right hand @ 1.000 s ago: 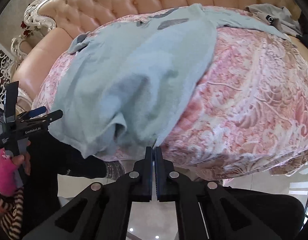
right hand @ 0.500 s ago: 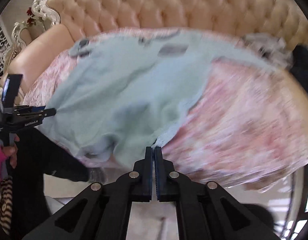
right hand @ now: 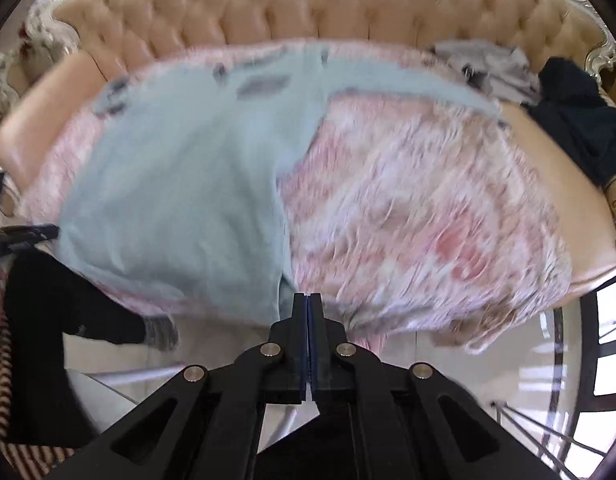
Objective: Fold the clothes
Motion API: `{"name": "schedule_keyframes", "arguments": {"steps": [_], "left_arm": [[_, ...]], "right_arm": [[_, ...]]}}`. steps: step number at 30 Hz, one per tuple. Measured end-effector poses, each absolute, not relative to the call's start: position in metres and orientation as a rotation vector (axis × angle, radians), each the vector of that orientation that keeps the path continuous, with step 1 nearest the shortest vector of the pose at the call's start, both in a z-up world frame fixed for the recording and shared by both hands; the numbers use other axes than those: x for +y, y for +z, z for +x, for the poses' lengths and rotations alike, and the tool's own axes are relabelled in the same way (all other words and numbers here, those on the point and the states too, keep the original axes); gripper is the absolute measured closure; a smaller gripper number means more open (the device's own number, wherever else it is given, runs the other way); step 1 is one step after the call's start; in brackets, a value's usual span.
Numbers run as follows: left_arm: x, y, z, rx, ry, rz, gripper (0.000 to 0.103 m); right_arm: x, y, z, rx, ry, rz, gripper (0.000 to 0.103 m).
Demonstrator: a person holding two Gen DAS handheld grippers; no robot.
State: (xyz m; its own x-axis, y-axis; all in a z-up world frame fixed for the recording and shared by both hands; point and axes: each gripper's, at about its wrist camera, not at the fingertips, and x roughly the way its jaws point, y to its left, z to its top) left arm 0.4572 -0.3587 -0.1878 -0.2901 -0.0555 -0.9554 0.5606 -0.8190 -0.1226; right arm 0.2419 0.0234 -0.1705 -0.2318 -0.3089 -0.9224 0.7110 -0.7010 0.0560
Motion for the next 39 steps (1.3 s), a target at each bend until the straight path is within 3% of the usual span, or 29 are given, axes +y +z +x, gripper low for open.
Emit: {"name": "schedule_keyframes", "arguments": {"steps": [2, 3, 4, 5, 7, 8, 9, 10, 18, 25, 27, 35, 39], "left_arm": [[-0.365, -0.171, 0.466, 0.729, -2.179, 1.486, 0.038], [-0.367, -0.159, 0.471, 0.768, -2.202, 1.425, 0.012], [-0.369, -0.143, 0.473, 0.774, -2.235, 1.356, 0.001], [-0.371, -0.126, 0.475, 0.772, -2.268, 1.283, 0.001], [-0.377, -0.091, 0.467, 0.744, -2.337, 1.155, 0.001], [-0.382, -0.077, 0.459, 0.727, -2.368, 1.114, 0.001], [-0.387, -0.067, 0.444, 0.693, -2.394, 1.106, 0.001], [-0.394, -0.059, 0.426, 0.654, -2.418, 1.108, 0.001], [-0.447, -0.081, 0.254, 0.357, -2.570, 1.370, 0.001], [-0.492, -0.101, 0.207, 0.250, -2.650, 1.420, 0.001], [-0.506, -0.107, 0.202, 0.267, -2.657, 1.396, 0.001], [-0.551, -0.154, 0.182, 0.635, -2.643, 1.471, 0.001], [-0.530, -0.164, 0.168, 0.493, -2.690, 1.539, 0.001]], "right_arm": [[0.015, -0.167, 0.236, 0.493, -1.998, 1.358, 0.101], [0.010, -0.161, 0.232, 0.492, -2.006, 1.342, 0.100], [0.002, -0.154, 0.226, 0.485, -2.004, 1.318, 0.100], [-0.007, -0.146, 0.218, 0.476, -1.998, 1.291, 0.099], [-0.029, -0.130, 0.197, 0.440, -1.972, 1.245, 0.088], [-0.042, -0.124, 0.184, 0.407, -1.938, 1.235, 0.063], [-0.055, -0.121, 0.171, 0.376, -1.904, 1.229, 0.030], [-0.069, -0.119, 0.157, 0.355, -1.874, 1.221, 0.018], [-0.175, -0.115, 0.029, 0.385, -1.831, 1.189, 0.016], [-0.224, -0.140, -0.020, 0.541, -1.836, 1.159, 0.017], [-0.234, -0.149, -0.022, 0.601, -1.823, 1.150, 0.017], [-0.252, -0.180, -0.014, 0.713, -1.797, 1.150, 0.017], [-0.256, -0.190, -0.011, 0.745, -1.781, 1.147, 0.017]]}}
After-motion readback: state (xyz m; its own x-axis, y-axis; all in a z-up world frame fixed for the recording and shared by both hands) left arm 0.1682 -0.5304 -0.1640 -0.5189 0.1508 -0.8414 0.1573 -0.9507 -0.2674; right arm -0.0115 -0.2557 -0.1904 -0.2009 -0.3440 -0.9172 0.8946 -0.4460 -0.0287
